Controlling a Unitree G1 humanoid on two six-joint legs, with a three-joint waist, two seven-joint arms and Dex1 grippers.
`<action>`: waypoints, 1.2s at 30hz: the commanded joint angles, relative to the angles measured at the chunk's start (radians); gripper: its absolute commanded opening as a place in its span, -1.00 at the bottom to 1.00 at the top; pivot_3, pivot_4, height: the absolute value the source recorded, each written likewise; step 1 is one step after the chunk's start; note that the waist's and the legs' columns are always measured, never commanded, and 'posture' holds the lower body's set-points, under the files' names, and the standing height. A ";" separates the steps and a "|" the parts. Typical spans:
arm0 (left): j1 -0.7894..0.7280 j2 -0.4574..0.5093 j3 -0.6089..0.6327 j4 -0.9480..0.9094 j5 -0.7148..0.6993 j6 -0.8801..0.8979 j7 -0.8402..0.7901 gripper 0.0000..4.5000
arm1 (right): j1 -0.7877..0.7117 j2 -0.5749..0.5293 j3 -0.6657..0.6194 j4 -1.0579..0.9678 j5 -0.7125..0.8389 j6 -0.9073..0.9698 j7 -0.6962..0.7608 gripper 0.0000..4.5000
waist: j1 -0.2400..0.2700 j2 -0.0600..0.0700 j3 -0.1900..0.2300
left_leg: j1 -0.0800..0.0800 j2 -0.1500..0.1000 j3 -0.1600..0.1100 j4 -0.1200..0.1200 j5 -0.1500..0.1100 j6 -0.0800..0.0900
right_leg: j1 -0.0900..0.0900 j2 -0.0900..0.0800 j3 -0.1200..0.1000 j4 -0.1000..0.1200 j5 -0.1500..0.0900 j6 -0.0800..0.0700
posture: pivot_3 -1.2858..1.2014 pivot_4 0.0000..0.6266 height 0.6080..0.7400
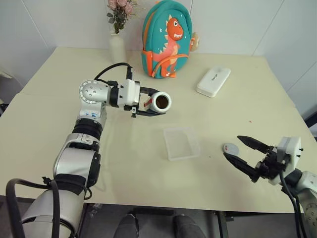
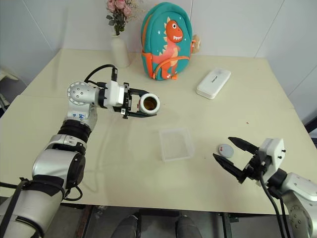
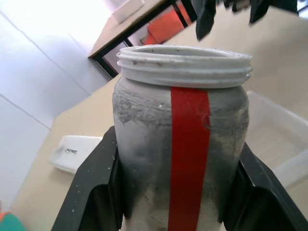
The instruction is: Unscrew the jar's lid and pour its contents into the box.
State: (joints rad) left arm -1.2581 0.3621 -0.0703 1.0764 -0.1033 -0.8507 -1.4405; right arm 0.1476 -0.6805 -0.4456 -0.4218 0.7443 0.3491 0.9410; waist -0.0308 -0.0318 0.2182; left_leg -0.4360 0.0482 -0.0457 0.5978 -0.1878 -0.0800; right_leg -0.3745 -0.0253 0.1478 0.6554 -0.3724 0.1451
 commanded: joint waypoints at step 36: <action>-0.342 0.114 -1.096 -0.250 1.796 0.295 2.472 -0.11 | -0.167 -0.034 0.067 -0.014 0.003 0.033 -0.081 0.96 | 0.008 -0.005 0.003 | -0.004 -0.002 0.004 0.004 -0.001 0.002 | -0.002 0.000 0.005 -0.001 0.002 0.006 | 0.03 -0.52 1.00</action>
State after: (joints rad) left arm -1.5845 0.4709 -1.1892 0.8500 1.7143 -0.5742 1.0242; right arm -0.0099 -0.7049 -0.3641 -0.4254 0.7451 0.3922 0.8517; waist -0.0229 -0.0364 0.2208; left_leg -0.4398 0.0462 -0.0413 0.6023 -0.1891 -0.0785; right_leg -0.3761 -0.0256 0.1532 0.6545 -0.3703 0.1509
